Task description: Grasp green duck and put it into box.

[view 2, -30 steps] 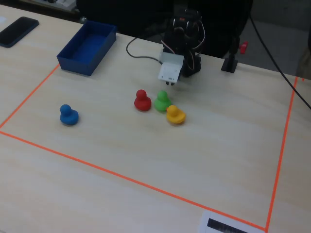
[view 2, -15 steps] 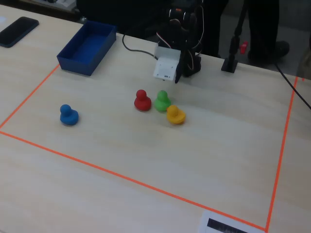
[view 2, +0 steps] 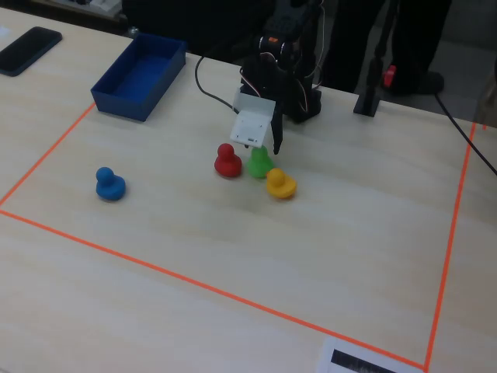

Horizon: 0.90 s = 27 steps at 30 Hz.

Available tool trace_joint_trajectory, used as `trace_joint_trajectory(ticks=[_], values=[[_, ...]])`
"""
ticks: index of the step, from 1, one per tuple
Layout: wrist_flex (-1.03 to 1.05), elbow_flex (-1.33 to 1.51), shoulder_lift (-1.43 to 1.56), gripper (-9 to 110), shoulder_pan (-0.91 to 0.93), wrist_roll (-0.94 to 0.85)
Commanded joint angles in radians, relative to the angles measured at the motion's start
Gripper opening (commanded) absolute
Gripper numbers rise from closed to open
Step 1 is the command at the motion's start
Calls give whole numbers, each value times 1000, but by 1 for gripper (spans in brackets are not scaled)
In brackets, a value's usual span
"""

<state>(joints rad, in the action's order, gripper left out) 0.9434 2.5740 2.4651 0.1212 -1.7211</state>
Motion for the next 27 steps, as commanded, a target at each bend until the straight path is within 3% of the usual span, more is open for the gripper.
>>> trace_joint_trajectory(ticks=[1,11,18,27], values=[[-54,21,0,26,15,-8],[-127,101,-12,25,21,-8],[-170,103,-28,13,35,-8],[-190,81,-57,13,51,-6]])
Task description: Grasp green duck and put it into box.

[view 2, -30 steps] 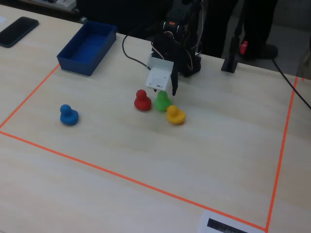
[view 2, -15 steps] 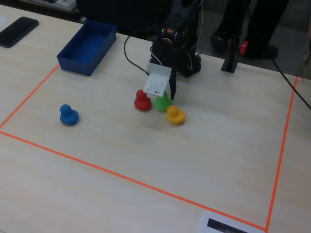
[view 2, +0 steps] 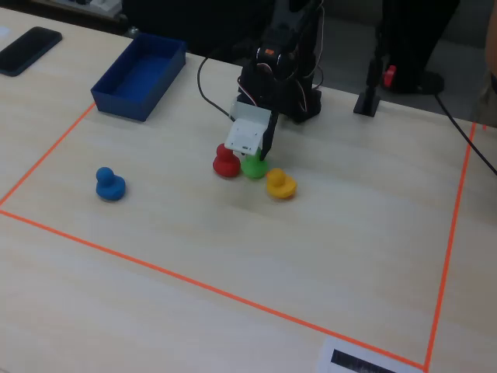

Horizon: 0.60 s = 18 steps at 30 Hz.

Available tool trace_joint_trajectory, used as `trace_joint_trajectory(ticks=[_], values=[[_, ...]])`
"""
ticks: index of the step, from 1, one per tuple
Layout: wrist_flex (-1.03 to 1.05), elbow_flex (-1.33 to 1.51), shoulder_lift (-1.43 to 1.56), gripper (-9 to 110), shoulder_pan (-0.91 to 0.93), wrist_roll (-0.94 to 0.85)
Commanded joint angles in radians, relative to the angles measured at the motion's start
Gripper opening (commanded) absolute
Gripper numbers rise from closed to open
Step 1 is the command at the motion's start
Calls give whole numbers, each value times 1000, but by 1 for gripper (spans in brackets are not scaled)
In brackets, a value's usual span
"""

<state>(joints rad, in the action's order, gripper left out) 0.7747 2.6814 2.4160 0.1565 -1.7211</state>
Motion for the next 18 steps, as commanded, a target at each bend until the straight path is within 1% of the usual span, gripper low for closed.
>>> trace_joint_trajectory(ticks=[1,4,12,15,18], values=[[-21,-29,-9,13,18,-8],[-23,-46,-20,11,21,-11],[5,-112,-55,0,21,-12],[25,-150,-55,0,23,-5],[104,-252,-60,0,9,35]])
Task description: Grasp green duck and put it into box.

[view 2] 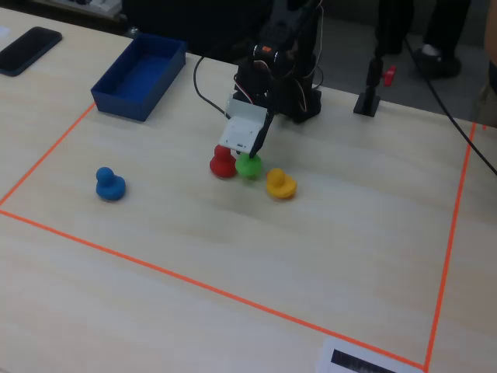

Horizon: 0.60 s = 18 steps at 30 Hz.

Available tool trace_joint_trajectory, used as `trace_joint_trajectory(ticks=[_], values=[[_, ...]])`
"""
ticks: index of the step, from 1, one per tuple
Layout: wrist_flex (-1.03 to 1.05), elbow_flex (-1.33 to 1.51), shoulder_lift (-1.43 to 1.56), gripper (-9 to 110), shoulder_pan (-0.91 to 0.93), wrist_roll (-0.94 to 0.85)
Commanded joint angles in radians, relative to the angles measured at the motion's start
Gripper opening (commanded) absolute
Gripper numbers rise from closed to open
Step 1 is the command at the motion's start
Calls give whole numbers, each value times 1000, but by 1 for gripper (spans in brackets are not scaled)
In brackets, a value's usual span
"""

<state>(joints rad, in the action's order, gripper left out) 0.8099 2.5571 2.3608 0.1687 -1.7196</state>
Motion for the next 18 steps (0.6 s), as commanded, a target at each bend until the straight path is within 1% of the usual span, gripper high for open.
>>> trace_joint_trajectory(ticks=[1,3,6,9,12,18], values=[[112,-184,-9,0,-12,58],[202,-324,-35,0,-31,115],[284,-549,-109,0,-32,181],[307,-770,-222,0,29,204],[285,-951,-348,0,160,198],[230,-1224,-584,0,535,133]])
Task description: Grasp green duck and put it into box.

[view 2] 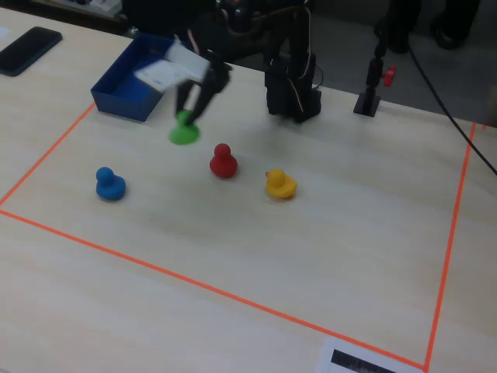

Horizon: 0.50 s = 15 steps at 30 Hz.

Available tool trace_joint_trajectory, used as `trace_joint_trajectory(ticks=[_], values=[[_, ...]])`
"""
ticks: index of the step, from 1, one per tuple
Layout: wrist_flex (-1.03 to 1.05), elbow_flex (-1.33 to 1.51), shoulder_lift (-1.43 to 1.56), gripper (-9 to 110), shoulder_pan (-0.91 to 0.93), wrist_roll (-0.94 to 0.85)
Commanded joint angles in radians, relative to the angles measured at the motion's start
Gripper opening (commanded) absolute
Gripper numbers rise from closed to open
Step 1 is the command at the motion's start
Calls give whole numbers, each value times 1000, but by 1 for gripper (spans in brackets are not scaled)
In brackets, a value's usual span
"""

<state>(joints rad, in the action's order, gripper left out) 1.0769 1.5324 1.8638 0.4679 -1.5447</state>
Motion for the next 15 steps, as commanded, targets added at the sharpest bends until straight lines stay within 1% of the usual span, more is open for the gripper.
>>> trace_joint_trajectory(ticks=[1,4,9,12,15], values=[[-38,-236,-121,0,299,-54],[-31,-313,-195,0,489,-98],[-28,-298,-238,0,769,-170],[-26,-255,-253,0,894,-204],[-44,-195,-268,0,969,-224]])
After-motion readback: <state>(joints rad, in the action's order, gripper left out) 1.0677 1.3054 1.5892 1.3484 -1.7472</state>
